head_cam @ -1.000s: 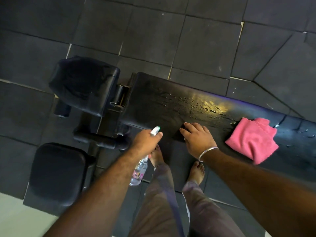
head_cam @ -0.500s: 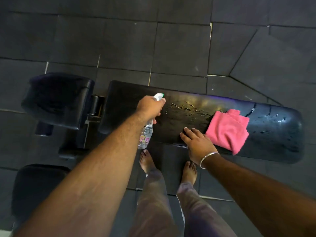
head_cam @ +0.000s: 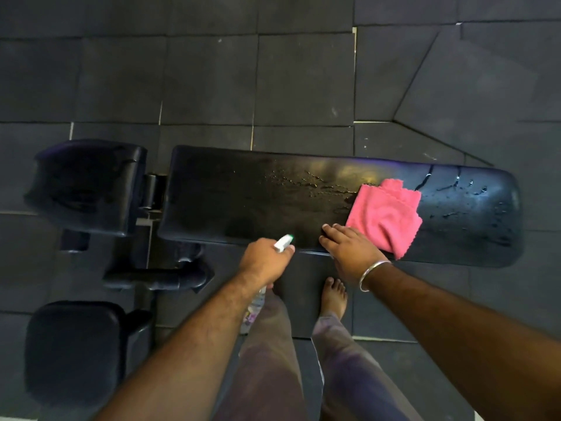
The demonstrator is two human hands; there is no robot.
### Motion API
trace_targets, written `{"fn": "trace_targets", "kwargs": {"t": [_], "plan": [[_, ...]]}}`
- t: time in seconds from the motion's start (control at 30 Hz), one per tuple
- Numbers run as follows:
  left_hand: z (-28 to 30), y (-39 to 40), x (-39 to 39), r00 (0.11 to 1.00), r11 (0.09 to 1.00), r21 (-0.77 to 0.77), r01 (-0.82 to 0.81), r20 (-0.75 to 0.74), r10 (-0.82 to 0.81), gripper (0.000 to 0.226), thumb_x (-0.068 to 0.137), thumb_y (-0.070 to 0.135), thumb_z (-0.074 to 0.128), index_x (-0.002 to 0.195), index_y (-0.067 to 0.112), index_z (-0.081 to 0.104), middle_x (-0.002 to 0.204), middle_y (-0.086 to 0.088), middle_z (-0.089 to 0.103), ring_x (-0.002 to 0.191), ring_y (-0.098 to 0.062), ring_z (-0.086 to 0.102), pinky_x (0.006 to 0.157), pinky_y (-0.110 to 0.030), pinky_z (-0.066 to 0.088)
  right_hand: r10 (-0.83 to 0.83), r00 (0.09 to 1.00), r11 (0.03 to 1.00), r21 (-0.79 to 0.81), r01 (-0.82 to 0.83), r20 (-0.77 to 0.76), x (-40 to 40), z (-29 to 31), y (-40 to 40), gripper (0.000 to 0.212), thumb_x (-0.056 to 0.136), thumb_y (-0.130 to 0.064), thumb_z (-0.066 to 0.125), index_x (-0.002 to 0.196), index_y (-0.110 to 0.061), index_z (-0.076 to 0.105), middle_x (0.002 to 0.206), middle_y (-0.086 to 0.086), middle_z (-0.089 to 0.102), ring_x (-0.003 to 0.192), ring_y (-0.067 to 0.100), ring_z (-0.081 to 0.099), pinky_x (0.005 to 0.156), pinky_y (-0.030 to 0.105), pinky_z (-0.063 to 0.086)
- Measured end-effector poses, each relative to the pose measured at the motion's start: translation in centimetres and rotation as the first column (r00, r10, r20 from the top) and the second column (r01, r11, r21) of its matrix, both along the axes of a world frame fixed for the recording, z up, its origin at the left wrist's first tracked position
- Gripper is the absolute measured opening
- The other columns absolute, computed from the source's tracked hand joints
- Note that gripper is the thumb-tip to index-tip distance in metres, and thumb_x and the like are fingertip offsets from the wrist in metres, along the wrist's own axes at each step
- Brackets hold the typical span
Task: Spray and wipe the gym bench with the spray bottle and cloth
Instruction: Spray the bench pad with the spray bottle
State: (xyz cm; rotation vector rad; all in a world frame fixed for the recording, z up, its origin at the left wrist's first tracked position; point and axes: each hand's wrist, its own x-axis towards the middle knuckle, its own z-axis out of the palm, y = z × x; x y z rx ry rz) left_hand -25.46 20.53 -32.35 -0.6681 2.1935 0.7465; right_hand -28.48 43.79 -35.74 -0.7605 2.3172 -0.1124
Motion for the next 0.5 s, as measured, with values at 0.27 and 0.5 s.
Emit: {"fn": "trace_targets", "kwargs": {"t": [0.27,0.5], "plan": [[0.3,5.1,-12.5,1.000,0.984,0.176,0.029,-0.014,-0.027,0.043,0.097,0.058,0.067,0.097,0.015,0.073,0.076,0.000,0.078,0.041,-0.021,0.067,0.045,-0.024,0.049,-0.175,0.959,0.979,-0.139,0.146,-0.224,-0.7,2.3,3.3,0.052,0.081,-0.007,0.078,0.132,-0.004,0.070,0.143,0.024,0.062,0.128,0.049,0.059,0.105,0.056,0.053],[1.0,6.9,-12.3,0.987,0.988,0.026,0.154,-0.057,-0.152,0.036,0.096,0.055,0.068,0.095,0.020,0.070,0.080,-0.004,0.077,0.049,-0.026,0.074,0.061,-0.035,0.065,-0.417,0.887,0.901,0.035,0.432,-0.198,-1.4,2.0,5.7,0.072,0.079,-0.040,0.083,0.141,-0.016,0.055,0.146,0.013,0.050,0.128,0.042,0.046,0.097,0.052,0.047]]}}
